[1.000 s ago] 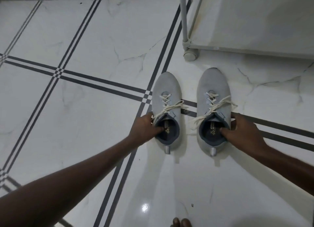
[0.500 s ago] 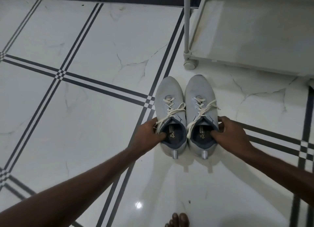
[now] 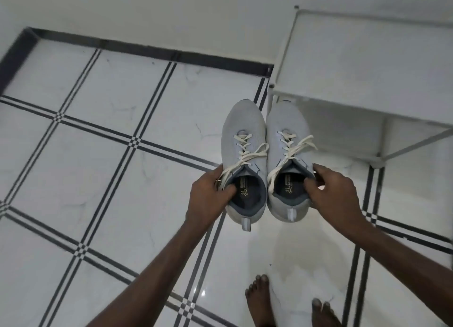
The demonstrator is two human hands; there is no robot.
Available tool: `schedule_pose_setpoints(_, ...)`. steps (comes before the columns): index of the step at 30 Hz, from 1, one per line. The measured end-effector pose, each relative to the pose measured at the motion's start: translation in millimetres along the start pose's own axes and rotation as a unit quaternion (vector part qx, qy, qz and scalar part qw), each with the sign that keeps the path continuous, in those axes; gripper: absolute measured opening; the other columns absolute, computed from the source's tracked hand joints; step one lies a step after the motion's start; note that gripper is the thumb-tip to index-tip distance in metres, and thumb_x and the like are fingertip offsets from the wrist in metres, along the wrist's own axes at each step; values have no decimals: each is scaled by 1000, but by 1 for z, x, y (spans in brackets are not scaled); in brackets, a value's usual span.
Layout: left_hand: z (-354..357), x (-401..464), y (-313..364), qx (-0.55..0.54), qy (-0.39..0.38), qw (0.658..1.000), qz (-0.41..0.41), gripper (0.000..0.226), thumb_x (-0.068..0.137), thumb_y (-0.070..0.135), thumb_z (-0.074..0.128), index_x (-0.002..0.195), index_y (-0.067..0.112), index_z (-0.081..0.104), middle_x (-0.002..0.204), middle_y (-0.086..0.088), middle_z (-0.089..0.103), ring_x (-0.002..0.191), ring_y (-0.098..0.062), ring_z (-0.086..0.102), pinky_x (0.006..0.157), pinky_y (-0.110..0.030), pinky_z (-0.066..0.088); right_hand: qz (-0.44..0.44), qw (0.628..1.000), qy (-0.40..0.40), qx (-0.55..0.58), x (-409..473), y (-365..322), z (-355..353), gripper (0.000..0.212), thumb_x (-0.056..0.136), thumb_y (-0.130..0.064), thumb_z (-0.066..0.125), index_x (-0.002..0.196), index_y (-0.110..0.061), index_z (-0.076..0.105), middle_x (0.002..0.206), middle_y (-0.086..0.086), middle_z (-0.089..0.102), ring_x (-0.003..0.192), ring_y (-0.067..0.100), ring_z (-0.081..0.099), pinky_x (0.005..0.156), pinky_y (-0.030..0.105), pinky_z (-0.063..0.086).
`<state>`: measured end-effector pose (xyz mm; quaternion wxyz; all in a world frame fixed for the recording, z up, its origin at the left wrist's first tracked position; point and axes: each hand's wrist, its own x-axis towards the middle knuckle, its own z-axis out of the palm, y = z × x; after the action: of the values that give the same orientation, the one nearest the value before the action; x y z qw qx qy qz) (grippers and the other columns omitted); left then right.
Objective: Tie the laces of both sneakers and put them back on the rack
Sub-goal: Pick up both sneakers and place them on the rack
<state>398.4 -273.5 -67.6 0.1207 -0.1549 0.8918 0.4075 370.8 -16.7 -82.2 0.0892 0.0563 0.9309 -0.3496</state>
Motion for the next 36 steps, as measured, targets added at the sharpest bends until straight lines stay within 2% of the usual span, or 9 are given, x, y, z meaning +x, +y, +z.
schedule_pose_setpoints(4, -64, -28, 76, -28, 29, 999, 31, 22, 77, 18, 62, 94, 30, 68, 69, 1, 64, 66, -13, 56, 62, -26, 47, -8, 999, 35, 30, -16, -67, -77, 23, 81, -32, 44, 82, -16, 60, 70, 2, 66, 70, 25, 62, 63, 36, 47)
schedule_pose_setpoints(7, -100, -37, 129, -31, 38, 997, 64, 14, 78, 18, 61, 89, 25, 65, 64, 1, 59, 61, -11, 49, 61, -33, 47, -16, 997, 73, 23, -23, -104, -126, 25, 84, -29, 41, 82, -11, 58, 68, 6, 63, 67, 28, 58, 62, 37, 43)
schedule_pose_setpoints(12, -135, -24, 216, -47, 38, 994, 96, 3, 78, 19, 60, 80, 20, 61, 61, 3, 55, 60, -10, 45, 60, -31, 42, 18, 992, 120, 25, -14, -141, -197, 20, 91, -19, 47, 80, -6, 58, 63, 8, 58, 62, 29, 52, 57, 35, 34)
schedule_pose_setpoints(16, -134, 9, 276, -49, 14, 992, 119, 9, 80, 25, 64, 87, 24, 69, 68, 0, 66, 64, -12, 55, 65, -31, 50, 57, 988, 142, 21, 20, -140, -246, 19, 89, -18, 52, 75, -5, 54, 63, 11, 60, 65, 34, 57, 61, 41, 44)
schedule_pose_setpoints(21, -91, 75, 327, -52, -24, 988, 143, 12, 83, 32, 66, 91, 25, 72, 72, 2, 71, 76, -20, 67, 69, -33, 53, 95, 986, 132, 41, 89, -105, -289, 18, 87, -26, 57, 79, -10, 62, 64, 5, 62, 67, 29, 62, 66, 40, 51)
schedule_pose_setpoints(25, -43, 130, 342, -40, -44, 989, 139, 13, 83, 27, 64, 92, 23, 72, 74, 1, 72, 77, -20, 67, 70, -33, 53, 121, 984, 121, 50, 147, -62, -291, 17, 87, -24, 57, 75, -12, 57, 63, 1, 59, 63, 25, 58, 57, 33, 43)
schedule_pose_setpoints(27, -11, 164, 342, -22, -45, 990, 131, 12, 82, 26, 61, 89, 21, 69, 72, -1, 69, 76, -23, 65, 71, -36, 53, 133, 983, 116, 43, 180, -38, -281, 16, 89, -20, 55, 78, -8, 56, 66, 5, 59, 65, 27, 55, 56, 33, 37)
schedule_pose_setpoints(33, 88, 248, 322, -5, -13, 993, 117, 12, 88, 15, 51, 85, 10, 62, 69, -5, 63, 66, -26, 57, 61, -37, 45, 163, 980, 112, 16, 258, 37, -229, 12, 90, -9, 50, 85, 2, 54, 78, 20, 62, 75, 39, 57, 63, 35, 35)
schedule_pose_setpoints(36, 129, 279, 303, 17, -22, 995, 99, 12, 89, 12, 49, 82, 7, 57, 68, -5, 61, 62, -24, 52, 57, -31, 37, 179, 979, 98, 3, 283, 69, -206, 13, 91, -8, 50, 87, 3, 54, 83, 24, 65, 80, 42, 59, 65, 36, 36)
